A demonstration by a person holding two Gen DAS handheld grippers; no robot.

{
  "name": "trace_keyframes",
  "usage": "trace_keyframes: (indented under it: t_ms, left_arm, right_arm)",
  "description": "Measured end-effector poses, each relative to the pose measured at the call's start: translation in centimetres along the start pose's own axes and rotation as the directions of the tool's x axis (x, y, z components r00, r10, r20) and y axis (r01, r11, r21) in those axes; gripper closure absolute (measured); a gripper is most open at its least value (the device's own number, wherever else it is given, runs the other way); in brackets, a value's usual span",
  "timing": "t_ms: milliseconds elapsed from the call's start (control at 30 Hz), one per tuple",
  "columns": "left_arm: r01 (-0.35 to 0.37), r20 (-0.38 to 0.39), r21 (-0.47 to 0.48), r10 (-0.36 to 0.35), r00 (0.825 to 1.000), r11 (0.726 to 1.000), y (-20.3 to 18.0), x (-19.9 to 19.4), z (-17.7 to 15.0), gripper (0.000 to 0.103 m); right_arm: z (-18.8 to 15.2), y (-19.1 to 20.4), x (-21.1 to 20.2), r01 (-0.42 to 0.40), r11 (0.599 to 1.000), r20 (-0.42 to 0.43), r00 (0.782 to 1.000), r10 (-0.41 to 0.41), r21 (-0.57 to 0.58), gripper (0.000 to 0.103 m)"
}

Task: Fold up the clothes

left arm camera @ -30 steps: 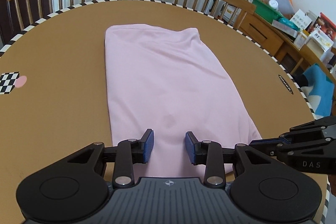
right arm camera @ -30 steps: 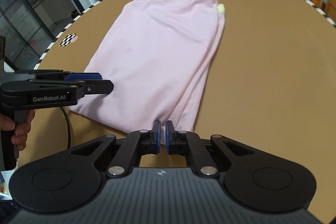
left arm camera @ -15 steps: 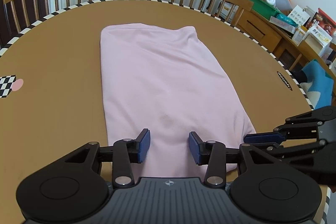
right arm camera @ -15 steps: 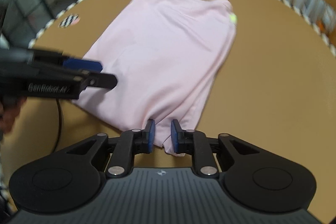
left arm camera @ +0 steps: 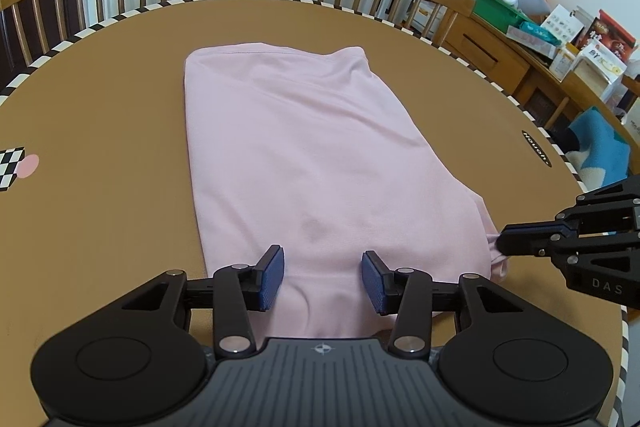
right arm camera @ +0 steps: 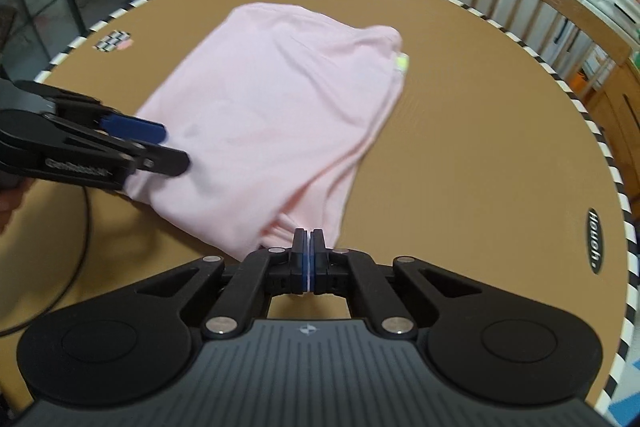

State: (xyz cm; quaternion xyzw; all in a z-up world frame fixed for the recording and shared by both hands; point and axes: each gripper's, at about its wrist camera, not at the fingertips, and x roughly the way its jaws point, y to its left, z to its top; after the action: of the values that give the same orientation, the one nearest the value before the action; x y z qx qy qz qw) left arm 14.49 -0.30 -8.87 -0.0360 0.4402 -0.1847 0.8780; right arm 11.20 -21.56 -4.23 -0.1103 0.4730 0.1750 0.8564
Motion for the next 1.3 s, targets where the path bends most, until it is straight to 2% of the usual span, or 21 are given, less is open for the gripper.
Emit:
trace_keyframes:
  t_ms: [200, 300, 333, 467, 533, 600, 633, 700, 733, 767, 800, 900, 933, 967, 1000, 1067, 1133, 1233, 1300]
  left_arm:
    - [0.02, -0.003, -0.051, -0.02, 1.0, 0.999, 0.6, 0.0, 0.2, 0.057]
    - [0.029, -0.006, -0.071, -0.03, 1.0, 0.997, 0.8, 0.1, 0.3, 0.057]
    - [0.033, -0.006, -0.079, -0.034, 0.999, 0.996, 1.0, 0.1, 0.4, 0.057]
    - [0.056, -0.003, -0.129, -0.057, 0.998, 0.99, 1.6, 0.2, 0.5, 0.057]
    - [0.07, 0.001, -0.153, -0.071, 0.998, 0.986, 2.0, 0.2, 0.5, 0.057]
    - [0.081, 0.001, -0.166, -0.082, 0.997, 0.983, 2.2, 0.3, 0.5, 0.057]
    - [0.084, -0.001, -0.17, -0.085, 0.996, 0.982, 2.3, 0.3, 0.5, 0.057]
    - [0.088, -0.006, -0.172, -0.09, 0.996, 0.981, 2.3, 0.4, 0.7, 0.057]
    - [0.088, -0.009, -0.171, -0.091, 0.996, 0.981, 2.3, 0.5, 0.7, 0.057]
    - [0.089, -0.011, -0.17, -0.092, 0.996, 0.981, 2.4, 0.5, 0.8, 0.057]
    - [0.09, -0.012, -0.17, -0.093, 0.996, 0.981, 2.4, 0.5, 0.8, 0.057]
    - [0.094, -0.008, -0.178, -0.097, 0.995, 0.979, 2.4, 0.6, 0.7, 0.057]
    - [0.095, -0.007, -0.179, -0.097, 0.995, 0.979, 2.4, 0.6, 0.7, 0.057]
    - [0.095, -0.007, -0.177, -0.097, 0.995, 0.98, 2.4, 0.7, 0.7, 0.057]
    - [0.094, -0.008, -0.174, -0.097, 0.995, 0.98, 2.4, 0.7, 0.7, 0.057]
    - [0.093, -0.013, -0.165, -0.097, 0.995, 0.982, 2.4, 0.7, 0.8, 0.057]
    - [0.094, -0.015, -0.163, -0.097, 0.995, 0.982, 2.4, 0.7, 0.8, 0.057]
    - [0.094, -0.013, -0.165, -0.097, 0.995, 0.982, 2.4, 0.7, 0.8, 0.057]
    - [0.092, -0.013, -0.162, -0.095, 0.995, 0.982, 2.3, 0.7, 0.7, 0.057]
  right_arm:
    - [-0.4, -0.7, 0.3, -0.105, 0.99, -0.005, 0.994, 0.106, 0.096, 0.102]
    - [-0.6, -0.9, 0.1, -0.152, 0.982, 0.006, 0.988, 0.152, 0.115, 0.093]
    - [-0.6, -0.9, -0.1, -0.163, 0.98, 0.011, 0.987, 0.163, 0.113, 0.085]
    - [-0.8, -1.0, -0.6, -0.209, 0.972, 0.031, 0.978, 0.207, 0.106, 0.084]
    - [-0.7, -1.5, -0.4, -0.261, 0.954, 0.054, 0.965, 0.256, 0.147, 0.084]
    - [-0.6, -2.1, 0.2, -0.302, 0.934, 0.075, 0.953, 0.293, 0.193, 0.074]
    - [-0.6, -2.5, 0.9, -0.312, 0.923, 0.074, 0.95, 0.303, 0.226, 0.073]
    - [-0.8, -3.8, 2.6, -0.34, 0.888, 0.067, 0.939, 0.336, 0.31, 0.074]
    - [-0.9, -4.6, 3.2, -0.368, 0.854, 0.08, 0.927, 0.366, 0.368, 0.075]
    - [-1.0, -5.3, 3.6, -0.415, 0.806, 0.116, 0.907, 0.406, 0.422, 0.075]
    - [-1.1, -5.9, 3.8, -0.474, 0.75, 0.165, 0.876, 0.453, 0.462, 0.075]
    - [-1.1, -6.5, 4.7, -0.551, 0.672, 0.22, 0.828, 0.517, 0.494, 0.073]
    - [-1.1, -6.5, 5.3, -0.529, 0.682, 0.195, 0.84, 0.507, 0.505, 0.07]
    - [-1.2, -6.6, 5.7, -0.518, 0.68, 0.183, 0.844, 0.504, 0.519, 0.079]
    - [-1.4, -6.7, 6.1, -0.517, 0.67, 0.18, 0.843, 0.507, 0.533, 0.083]
    - [-1.7, -7.0, 6.1, -0.518, 0.641, 0.188, 0.839, 0.511, 0.566, 0.102]
    - [-2.1, -7.5, 5.3, -0.518, 0.629, 0.215, 0.842, 0.495, 0.579, 0.102]
    - [-2.6, -8.6, 4.7, -0.533, 0.572, 0.252, 0.829, 0.499, 0.623, 0.102]
    - [-2.8, -8.8, 5.2, -0.525, 0.567, 0.234, 0.83, 0.506, 0.635, 0.102]
